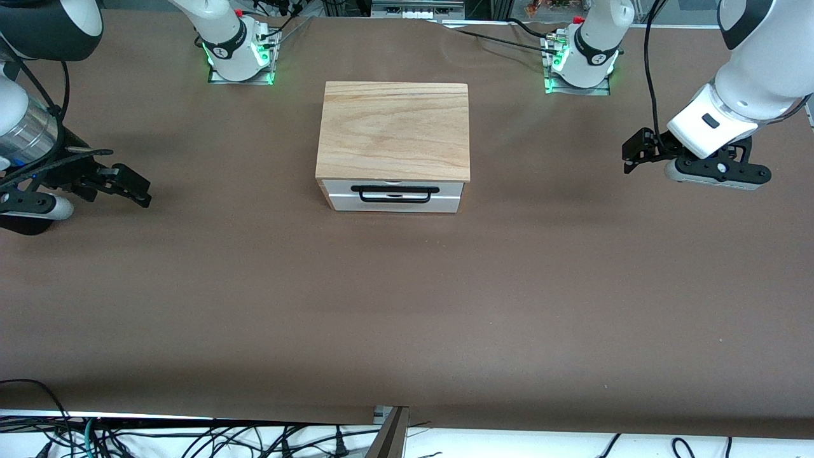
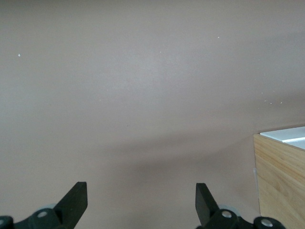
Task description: Pull top drawer with both arms simultaneously
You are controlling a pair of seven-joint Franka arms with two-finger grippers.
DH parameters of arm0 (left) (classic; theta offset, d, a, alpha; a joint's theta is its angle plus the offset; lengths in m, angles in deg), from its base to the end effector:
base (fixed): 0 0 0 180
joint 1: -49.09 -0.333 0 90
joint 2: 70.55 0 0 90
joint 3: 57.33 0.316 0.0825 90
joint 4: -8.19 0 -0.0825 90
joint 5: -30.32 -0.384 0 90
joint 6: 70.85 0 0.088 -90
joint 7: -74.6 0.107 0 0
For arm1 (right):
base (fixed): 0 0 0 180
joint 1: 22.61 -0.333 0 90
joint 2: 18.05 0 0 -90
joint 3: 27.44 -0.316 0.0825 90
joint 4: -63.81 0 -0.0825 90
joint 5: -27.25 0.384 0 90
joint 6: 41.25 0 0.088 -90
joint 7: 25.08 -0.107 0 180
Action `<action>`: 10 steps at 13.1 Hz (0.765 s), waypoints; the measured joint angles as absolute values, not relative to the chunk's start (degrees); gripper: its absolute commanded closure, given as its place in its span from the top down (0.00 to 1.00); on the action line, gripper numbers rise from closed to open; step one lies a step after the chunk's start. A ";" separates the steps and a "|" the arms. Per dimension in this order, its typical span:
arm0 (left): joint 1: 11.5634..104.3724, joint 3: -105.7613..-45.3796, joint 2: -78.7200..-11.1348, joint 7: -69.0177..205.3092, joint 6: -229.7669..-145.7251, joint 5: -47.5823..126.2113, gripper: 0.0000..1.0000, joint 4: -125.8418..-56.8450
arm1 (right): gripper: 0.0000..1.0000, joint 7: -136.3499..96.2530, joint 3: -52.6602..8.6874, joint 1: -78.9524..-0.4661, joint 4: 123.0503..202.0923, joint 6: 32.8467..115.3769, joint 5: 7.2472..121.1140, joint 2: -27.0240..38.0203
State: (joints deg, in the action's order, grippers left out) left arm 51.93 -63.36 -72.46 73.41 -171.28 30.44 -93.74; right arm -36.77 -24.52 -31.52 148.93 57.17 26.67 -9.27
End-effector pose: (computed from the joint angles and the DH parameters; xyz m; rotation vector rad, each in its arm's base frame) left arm 0.5465 -0.0862 0.5595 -3.1337 0.2097 -0.0111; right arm 0.6111 0.0655 0.5893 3.1299 -0.1527 0.1268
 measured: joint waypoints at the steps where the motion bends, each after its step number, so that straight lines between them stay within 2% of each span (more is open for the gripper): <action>1: 51.93 -63.36 -72.46 73.41 -171.28 30.44 1.00 -93.74 | 1.00 -36.75 -24.52 -31.51 148.93 57.15 26.67 -9.26; 10: 51.96 -63.36 -72.46 73.41 -171.27 30.44 1.00 -93.74 | 1.00 -36.71 -24.42 -31.01 148.93 57.04 26.67 -9.26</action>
